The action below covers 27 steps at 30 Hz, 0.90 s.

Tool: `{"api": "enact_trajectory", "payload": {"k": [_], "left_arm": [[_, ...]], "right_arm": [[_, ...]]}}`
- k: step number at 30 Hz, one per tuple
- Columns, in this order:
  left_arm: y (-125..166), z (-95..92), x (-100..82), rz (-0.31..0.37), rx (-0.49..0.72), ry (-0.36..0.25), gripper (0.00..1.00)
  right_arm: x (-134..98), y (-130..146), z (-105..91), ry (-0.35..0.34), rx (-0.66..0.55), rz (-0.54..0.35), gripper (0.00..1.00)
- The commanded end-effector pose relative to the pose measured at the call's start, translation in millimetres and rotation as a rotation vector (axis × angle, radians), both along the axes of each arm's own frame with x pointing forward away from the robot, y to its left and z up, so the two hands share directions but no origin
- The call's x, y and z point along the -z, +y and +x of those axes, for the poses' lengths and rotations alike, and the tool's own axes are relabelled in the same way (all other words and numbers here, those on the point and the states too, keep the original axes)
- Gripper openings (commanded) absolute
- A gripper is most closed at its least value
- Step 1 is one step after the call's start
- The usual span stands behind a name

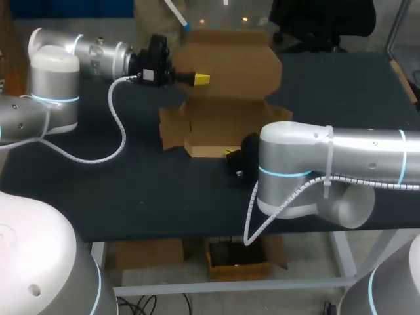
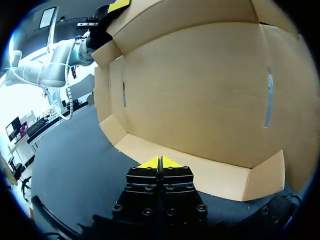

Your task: Assemble the packaging by folding the flat box into shape, placing the metal phone stand inside, and closing the box properly

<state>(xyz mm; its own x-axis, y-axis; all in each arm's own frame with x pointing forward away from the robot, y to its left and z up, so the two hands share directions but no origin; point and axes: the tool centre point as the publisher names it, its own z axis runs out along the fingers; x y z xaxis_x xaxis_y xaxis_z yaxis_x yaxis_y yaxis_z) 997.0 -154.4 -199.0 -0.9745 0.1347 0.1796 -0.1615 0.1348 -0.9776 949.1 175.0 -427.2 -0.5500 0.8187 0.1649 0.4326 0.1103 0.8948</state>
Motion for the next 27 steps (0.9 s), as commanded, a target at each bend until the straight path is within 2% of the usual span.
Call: {"api": "enact_trajectory", "payload": {"k": [1, 10, 27], "left_arm": [[1.3, -7.7, 4.9, -0.006, -0.007, 0.007, 0.0], [-1.7, -23.4, 11.4, 0.0, -0.006, 0.031, 0.0], [-8.2, -51.7, 15.3, 0.009, -0.012, 0.034, 0.0]], "right_arm": [[4.1, 3.2, 0.8, -0.003, 0.006, -0.002, 0.0], [4.1, 3.2, 0.8, -0.003, 0.006, -0.002, 0.0], [4.1, 3.2, 0.8, -0.003, 0.006, -0.002, 0.0]]}}
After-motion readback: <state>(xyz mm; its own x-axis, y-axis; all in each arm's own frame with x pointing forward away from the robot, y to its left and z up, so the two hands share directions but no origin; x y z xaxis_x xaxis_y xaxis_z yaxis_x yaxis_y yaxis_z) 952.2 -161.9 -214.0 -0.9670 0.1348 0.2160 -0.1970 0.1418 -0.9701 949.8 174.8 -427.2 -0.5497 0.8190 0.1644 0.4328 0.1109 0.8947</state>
